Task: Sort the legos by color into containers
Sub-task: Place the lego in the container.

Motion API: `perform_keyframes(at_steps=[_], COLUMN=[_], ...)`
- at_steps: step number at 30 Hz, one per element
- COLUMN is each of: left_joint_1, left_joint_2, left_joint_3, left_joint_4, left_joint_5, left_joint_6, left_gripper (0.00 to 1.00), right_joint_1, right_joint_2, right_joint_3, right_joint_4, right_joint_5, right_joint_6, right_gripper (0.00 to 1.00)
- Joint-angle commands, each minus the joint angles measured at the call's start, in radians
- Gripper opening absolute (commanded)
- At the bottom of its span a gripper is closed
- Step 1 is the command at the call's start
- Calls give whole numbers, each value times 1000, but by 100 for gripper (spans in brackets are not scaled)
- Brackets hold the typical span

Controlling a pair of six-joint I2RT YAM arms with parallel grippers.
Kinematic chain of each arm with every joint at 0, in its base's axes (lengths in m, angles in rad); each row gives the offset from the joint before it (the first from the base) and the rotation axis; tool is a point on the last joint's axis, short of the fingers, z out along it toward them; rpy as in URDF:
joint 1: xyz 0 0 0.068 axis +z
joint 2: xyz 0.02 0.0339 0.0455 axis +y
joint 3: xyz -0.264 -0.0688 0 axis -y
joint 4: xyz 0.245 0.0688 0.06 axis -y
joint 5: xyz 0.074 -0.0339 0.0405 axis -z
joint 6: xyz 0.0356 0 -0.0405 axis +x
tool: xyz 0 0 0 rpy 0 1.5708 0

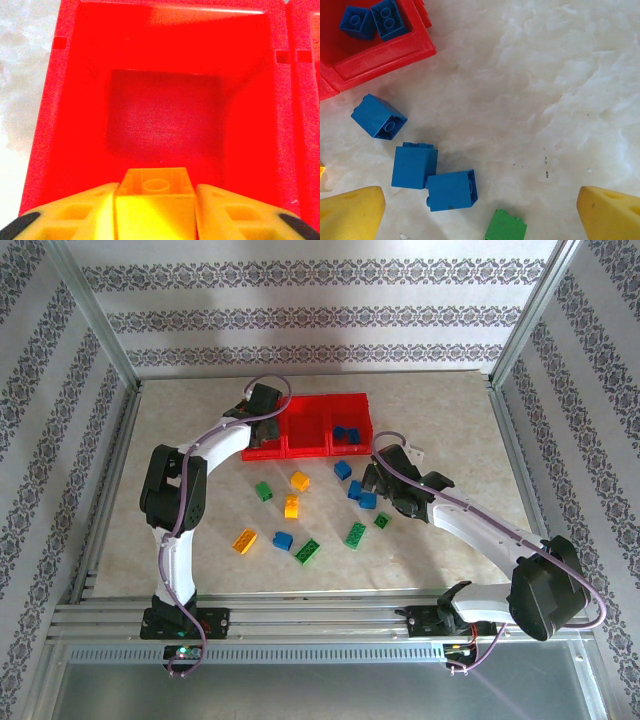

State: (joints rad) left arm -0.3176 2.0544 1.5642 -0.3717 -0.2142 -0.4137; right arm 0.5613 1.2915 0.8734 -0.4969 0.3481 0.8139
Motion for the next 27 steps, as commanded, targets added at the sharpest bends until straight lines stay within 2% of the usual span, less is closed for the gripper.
perform_keyframes(at_steps=[1,4,8,15,27], left_joint_1=[12,12,11,9,-5], left_joint_2=[-12,-26,-71,-210,-512], left_joint_3=[-9,-9,-32,-119,-461], left_joint_4=[-21,-23,-21,-13,43], left_joint_5=[-2,8,13,33,86], left_joint_6=[3,0,-11,-33,-114], left_gripper=[47,51,52,54,69], right_joint_1=[12,11,11,11,10], right_joint_2=[-11,-8,-9,-15,14], right_joint_3=[1,-1,-1,1,16], right_joint_4=[-16,-14,-11,-11,-8], right_joint_5=[31,31,31,40,40], right_joint_6=[18,21,20,16,28], right_gripper=[98,98,98,98,98])
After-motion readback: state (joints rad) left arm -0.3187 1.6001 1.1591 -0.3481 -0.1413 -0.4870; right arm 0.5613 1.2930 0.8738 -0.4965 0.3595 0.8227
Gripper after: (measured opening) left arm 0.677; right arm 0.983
